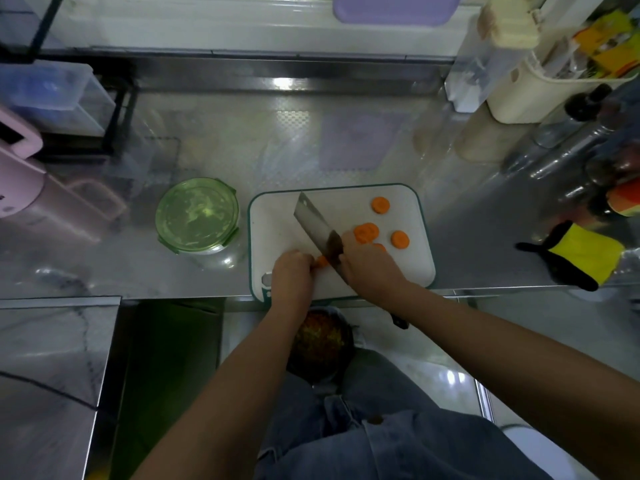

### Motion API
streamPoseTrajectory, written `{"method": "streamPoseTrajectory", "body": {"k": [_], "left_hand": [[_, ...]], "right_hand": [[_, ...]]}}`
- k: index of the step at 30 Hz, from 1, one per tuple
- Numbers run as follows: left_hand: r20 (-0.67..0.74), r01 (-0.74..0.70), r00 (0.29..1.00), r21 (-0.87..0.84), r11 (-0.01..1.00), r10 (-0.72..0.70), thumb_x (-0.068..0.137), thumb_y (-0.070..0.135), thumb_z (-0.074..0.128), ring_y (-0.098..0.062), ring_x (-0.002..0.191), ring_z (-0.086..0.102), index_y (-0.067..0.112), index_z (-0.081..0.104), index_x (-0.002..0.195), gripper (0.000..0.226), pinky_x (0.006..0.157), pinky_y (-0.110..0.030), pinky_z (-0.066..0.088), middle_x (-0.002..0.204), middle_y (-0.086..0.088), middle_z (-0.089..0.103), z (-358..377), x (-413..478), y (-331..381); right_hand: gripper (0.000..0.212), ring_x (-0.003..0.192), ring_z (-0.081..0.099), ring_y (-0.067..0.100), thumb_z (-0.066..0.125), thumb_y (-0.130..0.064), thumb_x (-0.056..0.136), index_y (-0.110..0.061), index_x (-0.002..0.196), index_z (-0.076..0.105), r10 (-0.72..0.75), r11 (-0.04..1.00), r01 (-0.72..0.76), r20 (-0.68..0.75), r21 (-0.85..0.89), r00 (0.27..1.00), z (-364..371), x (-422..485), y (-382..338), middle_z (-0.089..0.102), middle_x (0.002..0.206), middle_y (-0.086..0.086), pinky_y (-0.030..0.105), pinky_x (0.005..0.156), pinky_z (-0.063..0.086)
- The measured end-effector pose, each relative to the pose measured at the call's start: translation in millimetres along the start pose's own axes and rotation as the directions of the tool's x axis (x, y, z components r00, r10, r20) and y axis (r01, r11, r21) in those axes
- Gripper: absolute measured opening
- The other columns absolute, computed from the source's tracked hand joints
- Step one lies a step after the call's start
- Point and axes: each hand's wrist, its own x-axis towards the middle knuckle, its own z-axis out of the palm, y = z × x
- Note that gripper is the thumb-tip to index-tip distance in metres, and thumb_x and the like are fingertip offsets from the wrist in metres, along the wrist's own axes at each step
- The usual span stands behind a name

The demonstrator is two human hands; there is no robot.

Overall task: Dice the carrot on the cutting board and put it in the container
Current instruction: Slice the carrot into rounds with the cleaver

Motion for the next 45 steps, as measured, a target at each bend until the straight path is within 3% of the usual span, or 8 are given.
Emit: {"method": "streamPoseTrajectory", "body": {"k": [8, 14, 19, 23, 27, 30, 37, 45], "left_hand": [[-0.010, -0.025, 1.000, -0.025, 0.999, 0.024, 0.094, 0.015, 0.051, -0.027, 0.093, 0.061, 0.011, 0.074, 0.104, 0.025, 0.087, -0.034, 0.045, 0.099, -0.012, 0.068, -0.5, 0.0, -0.4], [-0.031, -0.036, 0.999, -0.014, 0.999, 0.035, 0.092, 0.015, 0.054, -0.029, 0.086, 0.061, 0.009, 0.075, 0.095, 0.022, 0.078, -0.033, 0.042, 0.089, -0.014, 0.068, 2.1, 1.4, -2.3], [-0.033, -0.041, 0.999, 0.009, 0.999, 0.041, 0.090, 0.013, 0.054, -0.027, 0.084, 0.061, 0.010, 0.076, 0.095, 0.022, 0.076, -0.032, 0.043, 0.088, -0.012, 0.067, 3.6, 3.2, -2.0], [-0.030, -0.029, 0.999, 0.007, 1.000, 0.029, 0.092, 0.012, 0.052, -0.026, 0.089, 0.062, 0.011, 0.074, 0.102, 0.024, 0.079, -0.031, 0.043, 0.095, -0.012, 0.069, 2.7, 4.3, -1.4], [-0.027, -0.012, 1.000, 0.000, 1.000, 0.012, 0.093, 0.014, 0.051, -0.026, 0.088, 0.061, 0.009, 0.074, 0.099, 0.024, 0.078, -0.031, 0.042, 0.094, -0.013, 0.068, 2.6, 4.9, -2.4], [-0.028, 0.007, 1.000, -0.025, 1.000, -0.007, 0.094, 0.016, 0.050, -0.027, 0.086, 0.061, 0.008, 0.073, 0.093, 0.024, 0.077, -0.034, 0.043, 0.091, -0.014, 0.067, 5.2, 5.6, -4.7], [-0.012, -0.015, 1.000, -0.050, 0.999, 0.015, 0.092, 0.020, 0.056, -0.029, 0.082, 0.062, 0.008, 0.072, 0.083, 0.022, 0.075, -0.035, 0.042, 0.084, -0.014, 0.068, 2.2, 5.6, -4.3], [-0.015, 0.021, 1.000, -0.081, 0.996, -0.022, 0.089, 0.017, 0.059, -0.028, 0.080, 0.061, 0.008, 0.066, 0.082, 0.014, 0.073, -0.037, 0.046, 0.085, -0.012, 0.067, 1.4, 6.0, -6.1]], "right_hand": [[0.022, 0.068, 0.064, 0.029, 0.041, -0.011, 0.096, -0.007, 0.117, 0.046, -0.027, 0.990, 0.031, 0.026, -0.137, 0.999, 5.0, -10.3, -8.5, 0.065, 0.089, 0.013, 0.027, 0.045, 0.029], [0.026, 0.060, 0.062, 0.030, 0.042, -0.005, 0.095, -0.002, 0.120, 0.048, -0.032, 0.990, 0.033, 0.010, -0.136, 0.999, 5.3, -13.6, -10.8, 0.066, 0.081, 0.015, 0.028, 0.045, 0.030], [0.021, 0.038, 0.054, 0.020, 0.066, 0.000, 0.075, -0.004, 0.093, 0.056, -0.027, 0.979, 0.014, -0.058, -0.203, 0.998, 8.6, -8.6, -14.8, 0.060, 0.056, 0.008, 0.020, 0.037, 0.025], [0.020, 0.064, 0.063, 0.024, 0.042, -0.004, 0.094, -0.005, 0.112, 0.048, 0.006, 0.990, -0.001, 0.037, -0.139, 0.999, 16.3, -1.5, -18.4, 0.064, 0.082, 0.009, 0.025, 0.045, 0.030], [0.015, 0.056, 0.062, 0.028, 0.049, 0.000, 0.090, -0.004, 0.105, 0.051, 0.038, 0.998, -0.040, -0.030, -0.050, 0.999, 24.2, 3.0, -18.9, 0.063, 0.073, 0.012, 0.020, 0.038, 0.019], [0.017, 0.045, 0.057, 0.024, 0.063, 0.000, 0.083, -0.004, 0.097, 0.054, 0.035, 0.998, -0.038, -0.049, -0.046, 0.998, 36.0, 4.4, -16.4, 0.060, 0.062, 0.010, 0.022, 0.036, 0.026], [0.025, 0.067, 0.060, 0.033, 0.042, -0.020, 0.099, -0.001, 0.115, 0.045, 0.074, 0.981, -0.073, 0.003, 0.179, 0.997, 30.0, 7.1, 0.9, 0.062, 0.085, 0.018, 0.035, 0.048, 0.036], [0.022, 0.064, 0.061, 0.030, 0.042, -0.019, 0.099, -0.004, 0.114, 0.048, -0.047, 0.998, 0.045, -0.039, -0.039, 0.998, 12.3, -3.6, -1.2, 0.063, 0.084, 0.014, 0.028, 0.043, 0.031]]}}
